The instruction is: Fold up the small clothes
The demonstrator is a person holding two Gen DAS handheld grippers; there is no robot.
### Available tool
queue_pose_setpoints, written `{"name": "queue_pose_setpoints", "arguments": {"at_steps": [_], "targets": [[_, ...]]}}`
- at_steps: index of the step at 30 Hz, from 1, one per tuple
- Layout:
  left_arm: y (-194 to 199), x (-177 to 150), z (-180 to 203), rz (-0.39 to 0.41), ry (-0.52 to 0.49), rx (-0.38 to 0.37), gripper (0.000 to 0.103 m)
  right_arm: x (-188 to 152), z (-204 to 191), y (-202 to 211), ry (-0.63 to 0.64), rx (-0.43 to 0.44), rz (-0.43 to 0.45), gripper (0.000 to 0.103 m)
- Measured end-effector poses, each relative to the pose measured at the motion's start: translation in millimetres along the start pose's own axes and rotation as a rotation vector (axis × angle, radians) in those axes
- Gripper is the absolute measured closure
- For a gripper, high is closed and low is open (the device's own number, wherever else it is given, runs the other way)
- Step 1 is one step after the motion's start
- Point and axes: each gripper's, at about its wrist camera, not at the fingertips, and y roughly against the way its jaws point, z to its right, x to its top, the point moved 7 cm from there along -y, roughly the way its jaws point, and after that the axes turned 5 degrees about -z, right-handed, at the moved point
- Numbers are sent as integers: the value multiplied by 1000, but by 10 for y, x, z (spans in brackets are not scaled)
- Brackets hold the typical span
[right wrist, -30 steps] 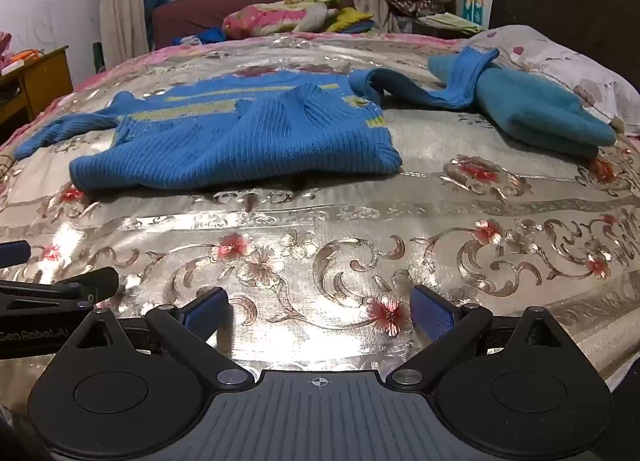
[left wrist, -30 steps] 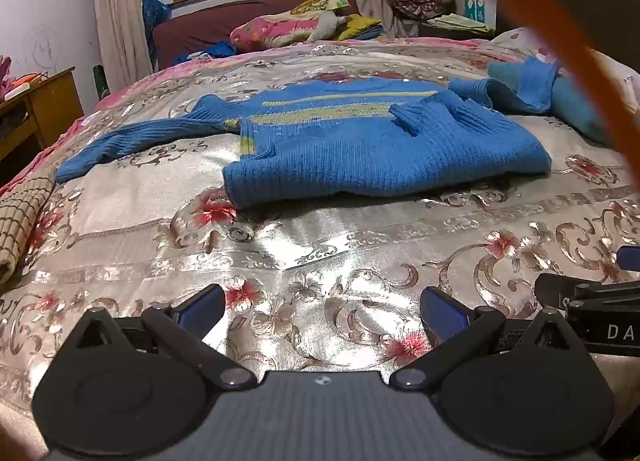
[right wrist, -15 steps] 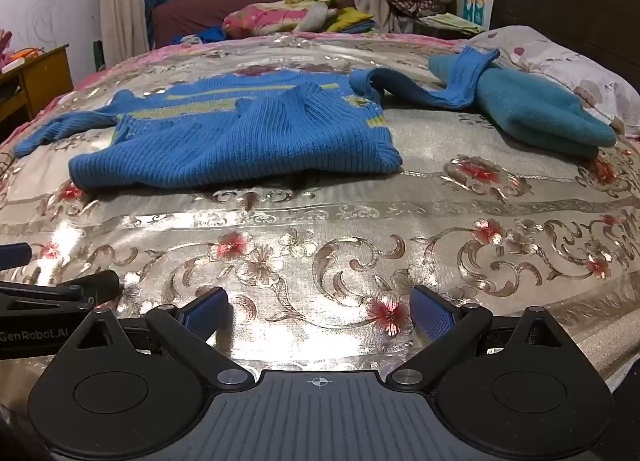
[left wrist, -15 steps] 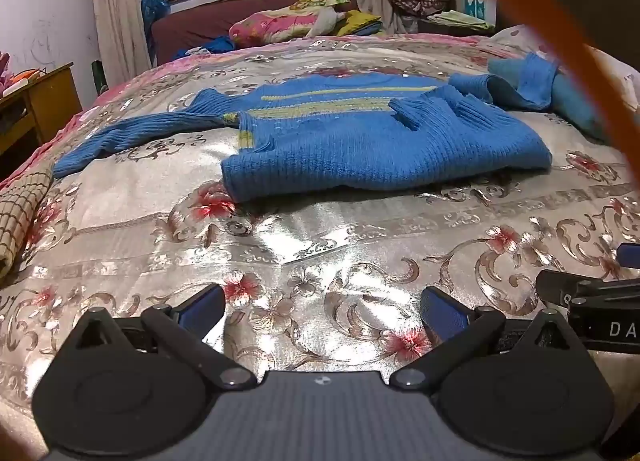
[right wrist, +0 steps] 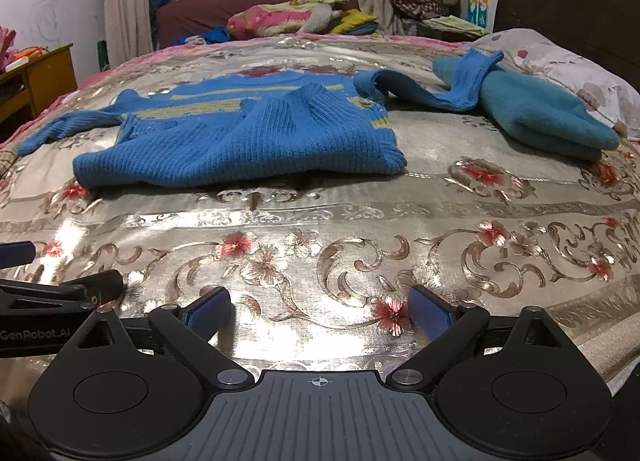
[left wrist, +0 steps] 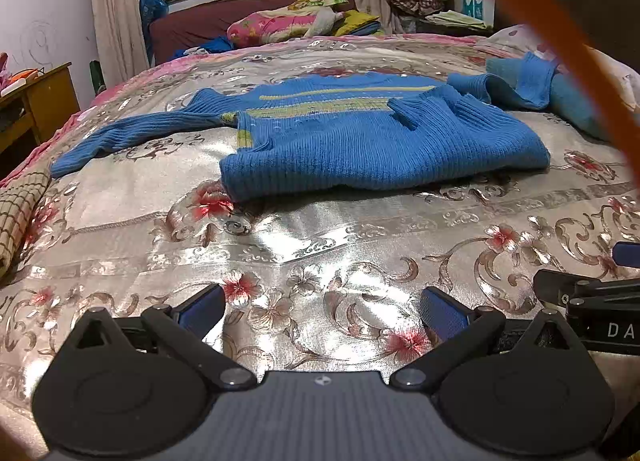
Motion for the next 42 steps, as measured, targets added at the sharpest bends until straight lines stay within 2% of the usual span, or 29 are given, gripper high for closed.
{"name": "queue_pose_setpoints", "arguments": {"at_steps": [42], "targets": [[3,-39,26,-5,3,-13,0,11,-15,37,27,4,20,15]]}}
